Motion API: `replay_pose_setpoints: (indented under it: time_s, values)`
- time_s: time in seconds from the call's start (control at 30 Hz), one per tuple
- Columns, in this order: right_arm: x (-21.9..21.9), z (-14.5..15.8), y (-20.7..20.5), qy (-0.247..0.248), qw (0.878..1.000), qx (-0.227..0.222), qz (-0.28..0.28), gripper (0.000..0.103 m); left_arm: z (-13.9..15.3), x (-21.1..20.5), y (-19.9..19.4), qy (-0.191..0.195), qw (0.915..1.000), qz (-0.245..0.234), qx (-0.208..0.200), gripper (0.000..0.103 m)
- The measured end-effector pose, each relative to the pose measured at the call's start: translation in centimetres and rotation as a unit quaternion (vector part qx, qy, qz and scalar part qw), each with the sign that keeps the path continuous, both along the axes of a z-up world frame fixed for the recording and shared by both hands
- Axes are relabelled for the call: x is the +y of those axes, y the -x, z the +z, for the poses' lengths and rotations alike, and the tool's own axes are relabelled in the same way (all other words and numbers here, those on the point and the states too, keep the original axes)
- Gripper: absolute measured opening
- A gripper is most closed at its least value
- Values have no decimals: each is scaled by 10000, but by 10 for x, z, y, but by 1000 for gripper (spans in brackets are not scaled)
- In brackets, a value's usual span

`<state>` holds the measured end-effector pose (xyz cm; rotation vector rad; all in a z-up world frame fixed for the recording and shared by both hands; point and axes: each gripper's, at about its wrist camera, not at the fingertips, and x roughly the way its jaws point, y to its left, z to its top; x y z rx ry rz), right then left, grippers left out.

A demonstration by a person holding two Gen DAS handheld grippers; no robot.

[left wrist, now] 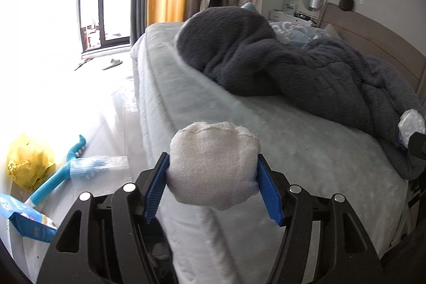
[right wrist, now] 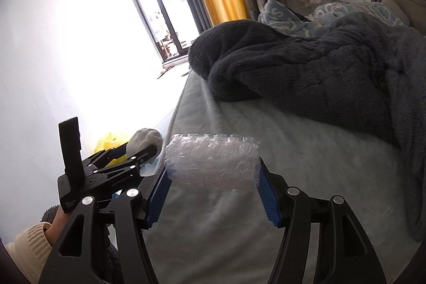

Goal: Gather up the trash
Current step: 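Carry the sock ball and bubble wrap off the bed to the teal bin, then open the left tool over the bin to drop the sock ball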

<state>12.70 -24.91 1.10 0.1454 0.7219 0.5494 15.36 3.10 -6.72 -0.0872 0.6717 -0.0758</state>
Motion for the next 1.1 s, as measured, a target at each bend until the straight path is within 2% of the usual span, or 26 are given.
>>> replay_pose_setpoints:
  time_s: [0.5,0.77,0.9,0.97,1.1]
  values:
    - [91,5,2,181,9969,-171,749,62,-25,72,5,25,9974,511,515,67]
    - [131,2,3,168,9938,-141,1093,62,-46,107,12,17,9925,712,990,67]
    - [150,-1,4,196,9916,-97,1277,62,-65,125,14,98,9862,700,1501,67]
    - [162,-4,6,225,9898,-44,1403,62,-78,135,15,95,9801,769,1829,67]
    - [189,-12,9,331,9854,40,1670,62,-98,157,19,368,9680,939,2297,67]
